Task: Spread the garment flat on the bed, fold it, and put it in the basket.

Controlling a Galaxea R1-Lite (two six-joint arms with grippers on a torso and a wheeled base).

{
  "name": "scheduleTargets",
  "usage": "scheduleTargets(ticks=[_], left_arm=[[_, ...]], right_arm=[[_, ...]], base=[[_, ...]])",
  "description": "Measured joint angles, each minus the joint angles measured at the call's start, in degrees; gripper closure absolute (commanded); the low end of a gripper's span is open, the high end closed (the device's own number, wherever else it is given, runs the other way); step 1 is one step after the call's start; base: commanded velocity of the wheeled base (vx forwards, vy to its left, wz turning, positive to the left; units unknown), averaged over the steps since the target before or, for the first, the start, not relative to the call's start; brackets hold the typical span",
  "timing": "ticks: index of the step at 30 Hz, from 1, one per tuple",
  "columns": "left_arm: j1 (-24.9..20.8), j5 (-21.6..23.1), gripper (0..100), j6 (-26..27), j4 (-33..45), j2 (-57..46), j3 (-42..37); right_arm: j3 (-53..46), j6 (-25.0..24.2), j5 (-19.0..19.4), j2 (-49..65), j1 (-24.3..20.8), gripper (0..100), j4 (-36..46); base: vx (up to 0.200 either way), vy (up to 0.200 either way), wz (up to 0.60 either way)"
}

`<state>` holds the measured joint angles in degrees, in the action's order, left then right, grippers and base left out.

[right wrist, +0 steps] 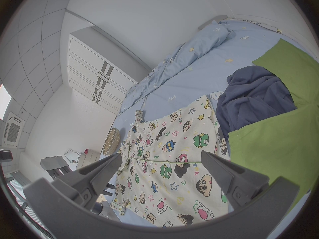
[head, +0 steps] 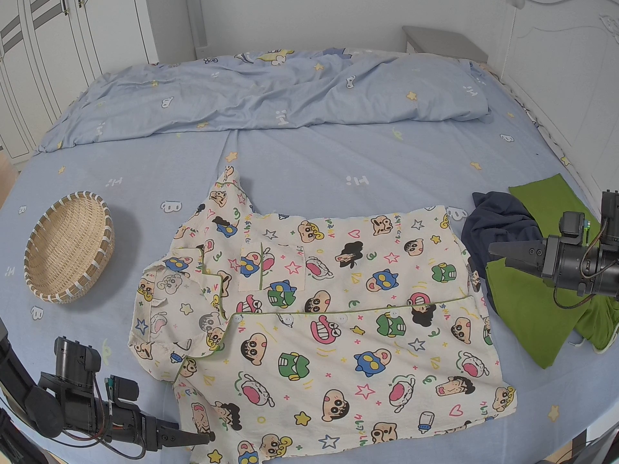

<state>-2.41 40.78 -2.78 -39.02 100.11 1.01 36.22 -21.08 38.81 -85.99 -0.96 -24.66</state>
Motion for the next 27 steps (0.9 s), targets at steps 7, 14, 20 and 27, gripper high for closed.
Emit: scheduleTargets(ticks=[7,14,20,27], left_arm=[[0.00,-0.55,0,-0.20,-5.58,3.23,0.00],[-1.02,-0.09,0,-1.07,-9.80,4.66,0.00],[-2.71,-0.13,0,-3.67,-11.39,5.12,0.02],[-2.84,-0.22,100,-4.00,-11.36,5.02,0.00]], right_arm=[[0.00,-0.02,0.00,0.07,-0.13,0,0.00],[-0.23,-0.02,0.00,0.11,-0.24,0,-0.05],[-0.26,-0.02,0.00,0.11,-0.02,0,-0.11],[-0.22,-0.02,0.00,0.11,-0.02,0,-0.11]], base=[[0.000,0.000,0.00],[0.000,0.000,0.00],[0.000,0.000,0.00],[0.000,0.000,0.00]])
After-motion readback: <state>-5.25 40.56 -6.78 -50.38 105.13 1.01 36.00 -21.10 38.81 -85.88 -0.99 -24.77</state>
